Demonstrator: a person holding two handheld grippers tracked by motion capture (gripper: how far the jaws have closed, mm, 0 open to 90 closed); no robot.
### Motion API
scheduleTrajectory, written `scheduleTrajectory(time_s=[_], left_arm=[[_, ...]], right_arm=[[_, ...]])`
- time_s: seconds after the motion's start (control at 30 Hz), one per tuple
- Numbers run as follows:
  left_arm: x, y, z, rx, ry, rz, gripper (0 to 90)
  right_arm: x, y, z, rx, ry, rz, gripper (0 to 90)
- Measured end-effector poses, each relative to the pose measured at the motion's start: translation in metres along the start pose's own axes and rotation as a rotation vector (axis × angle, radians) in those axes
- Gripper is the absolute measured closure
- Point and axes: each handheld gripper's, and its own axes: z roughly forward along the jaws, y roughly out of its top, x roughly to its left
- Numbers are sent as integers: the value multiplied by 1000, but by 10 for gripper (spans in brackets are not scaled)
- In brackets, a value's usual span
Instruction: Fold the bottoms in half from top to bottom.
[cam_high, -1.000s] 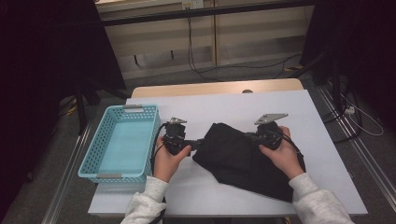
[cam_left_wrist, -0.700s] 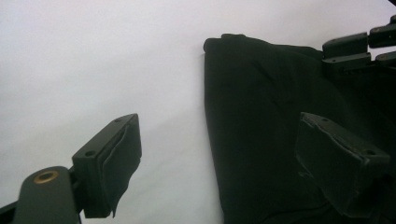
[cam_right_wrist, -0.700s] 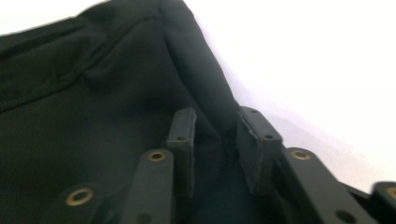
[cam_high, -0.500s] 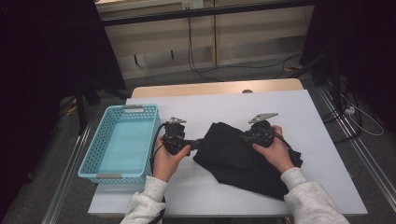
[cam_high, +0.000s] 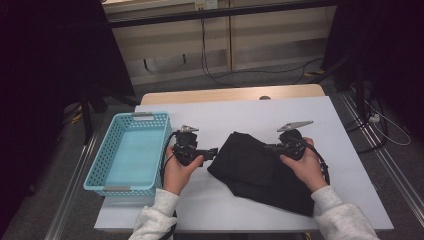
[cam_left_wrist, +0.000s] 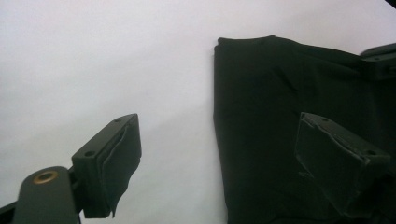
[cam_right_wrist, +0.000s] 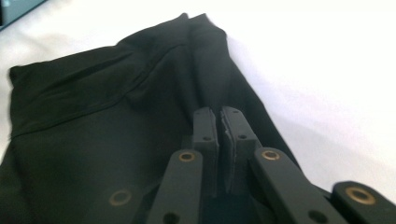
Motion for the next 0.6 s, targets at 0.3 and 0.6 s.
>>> scheduleTrajectory(time_s=[0.3, 0.6], left_arm=[[-4, -2, 7, 25, -21, 5, 136], [-4, -3, 6, 43, -25, 17, 131]], right_arm=[[-4, -18, -11, -9, 23, 37, 851], [-6, -23, -24, 3, 35, 22, 850]])
